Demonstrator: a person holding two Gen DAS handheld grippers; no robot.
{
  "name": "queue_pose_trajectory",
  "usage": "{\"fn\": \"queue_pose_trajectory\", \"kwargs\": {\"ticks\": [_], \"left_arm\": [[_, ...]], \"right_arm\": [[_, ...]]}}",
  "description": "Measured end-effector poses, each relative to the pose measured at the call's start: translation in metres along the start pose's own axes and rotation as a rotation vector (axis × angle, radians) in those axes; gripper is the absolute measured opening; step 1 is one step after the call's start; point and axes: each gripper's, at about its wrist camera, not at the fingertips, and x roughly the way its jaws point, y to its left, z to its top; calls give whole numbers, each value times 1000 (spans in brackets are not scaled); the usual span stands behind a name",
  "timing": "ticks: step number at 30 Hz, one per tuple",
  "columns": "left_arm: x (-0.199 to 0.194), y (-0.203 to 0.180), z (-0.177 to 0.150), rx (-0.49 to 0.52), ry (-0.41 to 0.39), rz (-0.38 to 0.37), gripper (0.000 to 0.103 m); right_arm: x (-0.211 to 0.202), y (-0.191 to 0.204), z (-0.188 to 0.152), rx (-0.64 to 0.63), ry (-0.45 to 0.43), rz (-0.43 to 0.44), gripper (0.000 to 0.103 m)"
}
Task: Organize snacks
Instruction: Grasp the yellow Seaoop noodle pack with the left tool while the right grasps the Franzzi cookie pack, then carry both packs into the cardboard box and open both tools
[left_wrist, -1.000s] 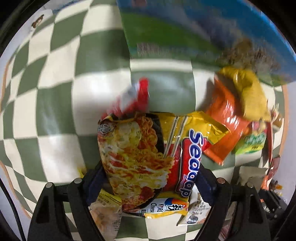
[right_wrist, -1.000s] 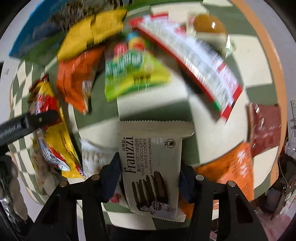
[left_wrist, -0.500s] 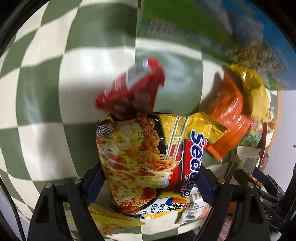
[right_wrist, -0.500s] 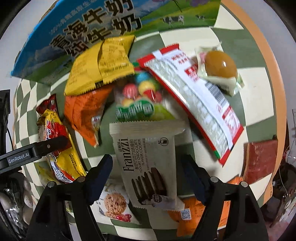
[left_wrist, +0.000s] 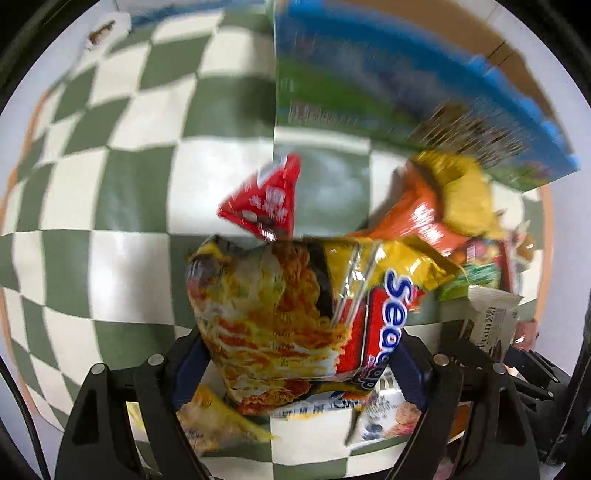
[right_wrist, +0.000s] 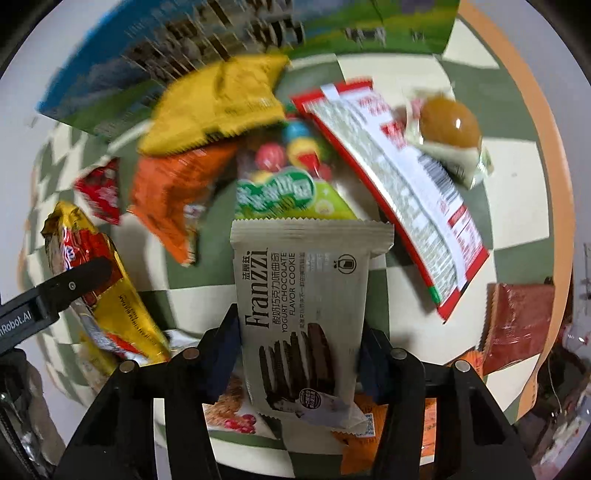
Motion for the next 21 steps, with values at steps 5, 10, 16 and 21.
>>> {"fn": "queue_pose_trajectory", "kwargs": {"ticks": [5,10,16,21], "left_arm": [[-66,-2,-11,-22,-146,-38,85],[-154,-47,8,-26,-303,-99,85],[-205,-92,86,21,-353,-167,85],[-179,-111,173,21,-270,-139,85]], "right_arm": [[-50,6,34,-71,-110,70,57],[-122,-4,75,-127,-236,153,57],[-189,21,137,-169,-346,207,57],[-186,32,203,-163,-326,179,57]]}}
